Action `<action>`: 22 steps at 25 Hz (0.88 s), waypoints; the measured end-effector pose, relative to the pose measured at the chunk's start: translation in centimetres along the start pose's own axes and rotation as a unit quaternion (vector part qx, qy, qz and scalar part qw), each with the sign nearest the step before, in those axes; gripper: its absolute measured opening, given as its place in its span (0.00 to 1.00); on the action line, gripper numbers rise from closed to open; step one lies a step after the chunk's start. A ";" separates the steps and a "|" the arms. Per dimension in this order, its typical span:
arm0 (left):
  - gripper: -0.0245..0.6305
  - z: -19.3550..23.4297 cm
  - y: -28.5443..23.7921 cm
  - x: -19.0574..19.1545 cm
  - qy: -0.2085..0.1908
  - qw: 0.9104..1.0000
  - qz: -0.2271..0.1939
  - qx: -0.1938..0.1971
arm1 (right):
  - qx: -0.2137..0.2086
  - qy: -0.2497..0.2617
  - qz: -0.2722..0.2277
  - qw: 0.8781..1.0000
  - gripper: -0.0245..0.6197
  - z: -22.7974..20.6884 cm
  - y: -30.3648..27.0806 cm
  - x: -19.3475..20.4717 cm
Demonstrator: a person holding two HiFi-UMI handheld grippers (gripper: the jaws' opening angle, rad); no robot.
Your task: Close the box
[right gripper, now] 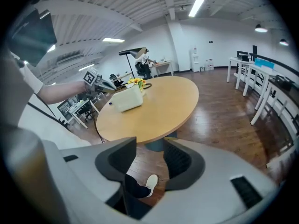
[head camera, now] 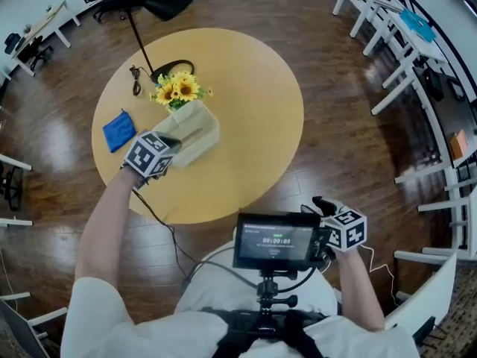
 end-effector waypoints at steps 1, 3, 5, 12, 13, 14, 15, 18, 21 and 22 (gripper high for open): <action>0.04 0.2 -0.7 0.3 0.005 1.000 0.004 0.001 | 0.004 -0.003 0.000 1.000 0.33 -0.1 0.1 0.2; 0.04 0.4 -1.8 0.9 0.011 1.000 0.011 0.003 | 0.011 -0.012 -0.002 1.000 0.33 -0.3 0.5 0.7; 0.04 0.5 -2.5 1.3 0.014 1.000 0.012 0.005 | 0.017 -0.018 -0.003 1.000 0.33 -0.5 0.8 1.0; 0.04 0.3 -3.2 0.9 0.022 1.000 0.002 0.018 | 0.020 -0.027 0.005 0.999 0.33 -0.8 1.1 1.7; 0.04 0.2 -3.3 1.0 0.021 1.000 0.001 0.020 | 0.019 -0.026 0.006 0.999 0.33 -0.8 1.0 1.6; 0.04 0.3 -3.4 1.1 0.024 1.000 -0.001 0.020 | 0.018 -0.025 0.006 1.000 0.33 -0.7 0.9 1.5; 0.04 0.5 -3.4 1.2 0.028 0.999 -0.001 0.019 | 0.017 -0.023 0.006 1.000 0.33 -0.7 0.8 1.3; 0.04 0.4 -3.3 1.2 0.029 1.000 0.002 0.011 | 0.014 -0.021 0.005 1.000 0.33 -0.5 0.7 0.9; 0.04 0.3 -3.4 1.4 0.029 0.999 0.010 0.010 | 0.012 -0.020 0.007 1.000 0.33 -0.4 0.7 0.7; 0.04 0.4 -3.5 1.4 0.031 0.999 0.013 0.011 | 0.011 -0.019 0.008 1.000 0.33 -0.4 0.6 0.7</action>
Point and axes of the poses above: the fingertips, and each gripper's own axes: y backward along the fingers, z to its left, x out of its underside, the point moved 9 cm from there along y, backward along the fingers, and after that the axes turned 7 degrees about -x, right-handed, at the moved point
